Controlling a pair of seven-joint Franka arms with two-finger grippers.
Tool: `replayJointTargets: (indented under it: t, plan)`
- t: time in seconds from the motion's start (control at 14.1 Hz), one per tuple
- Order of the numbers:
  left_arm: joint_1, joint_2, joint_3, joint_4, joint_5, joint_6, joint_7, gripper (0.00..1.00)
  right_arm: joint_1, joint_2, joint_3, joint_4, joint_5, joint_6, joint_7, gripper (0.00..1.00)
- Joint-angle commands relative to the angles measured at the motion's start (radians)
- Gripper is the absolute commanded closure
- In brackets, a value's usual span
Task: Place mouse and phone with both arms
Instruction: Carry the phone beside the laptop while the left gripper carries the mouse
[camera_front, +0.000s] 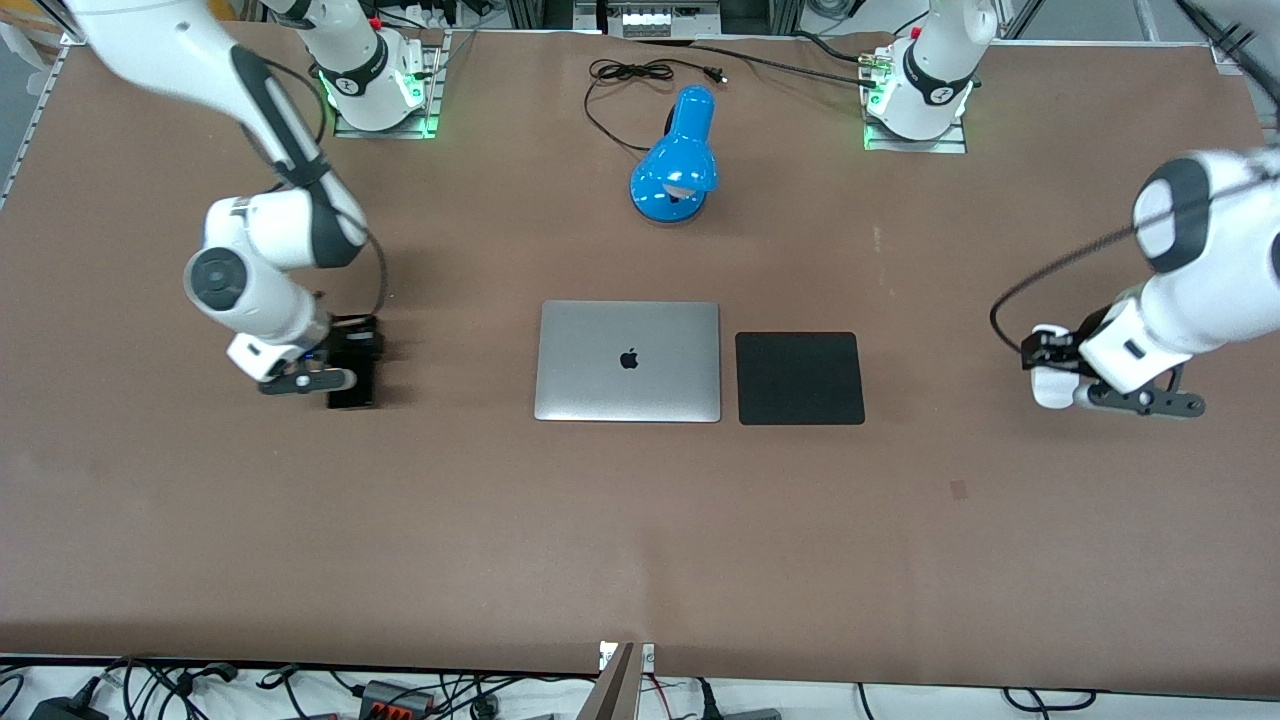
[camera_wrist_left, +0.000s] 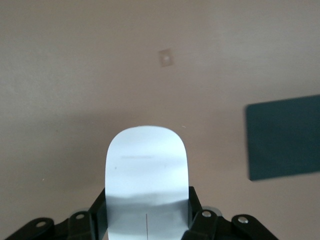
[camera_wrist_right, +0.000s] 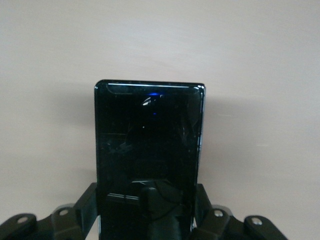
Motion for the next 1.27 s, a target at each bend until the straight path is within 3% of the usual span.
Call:
replayJointTargets:
  t: [0.0, 0.28, 0.49, 0.57, 0.64, 0.85, 1.2]
  plan:
    - [-0.003, -0.011, -0.07, 0.086, -0.015, -0.132, -0.029, 0.71, 0.105, 0.021, 0.011, 0.02, -0.006, -0.012, 0.184, 1.0]
    - [-0.005, 0.02, -0.243, 0.114, -0.002, -0.122, -0.278, 0.71, 0.201, 0.105, 0.011, 0.07, -0.004, 0.046, 0.293, 1.0]
    - [-0.037, 0.086, -0.312, 0.094, -0.001, -0.022, -0.353, 0.71, 0.221, 0.136, 0.011, 0.073, 0.002, 0.079, 0.295, 1.0]
    - [-0.054, 0.099, -0.314, 0.088, -0.001, -0.001, -0.416, 0.71, 0.221, 0.139, 0.011, 0.073, 0.003, 0.079, 0.295, 0.57]
    - [-0.081, 0.107, -0.314, 0.07, 0.017, 0.027, -0.469, 0.71, 0.219, 0.145, 0.011, 0.075, 0.005, 0.08, 0.295, 0.03]
    - [-0.102, 0.147, -0.316, -0.019, 0.126, 0.175, -0.579, 0.71, 0.208, 0.107, 0.009, 0.098, 0.006, 0.059, 0.276, 0.0]
    - [-0.105, 0.277, -0.314, -0.102, 0.163, 0.449, -0.602, 0.71, 0.052, -0.144, 0.009, 0.173, 0.002, -0.155, 0.255, 0.0]
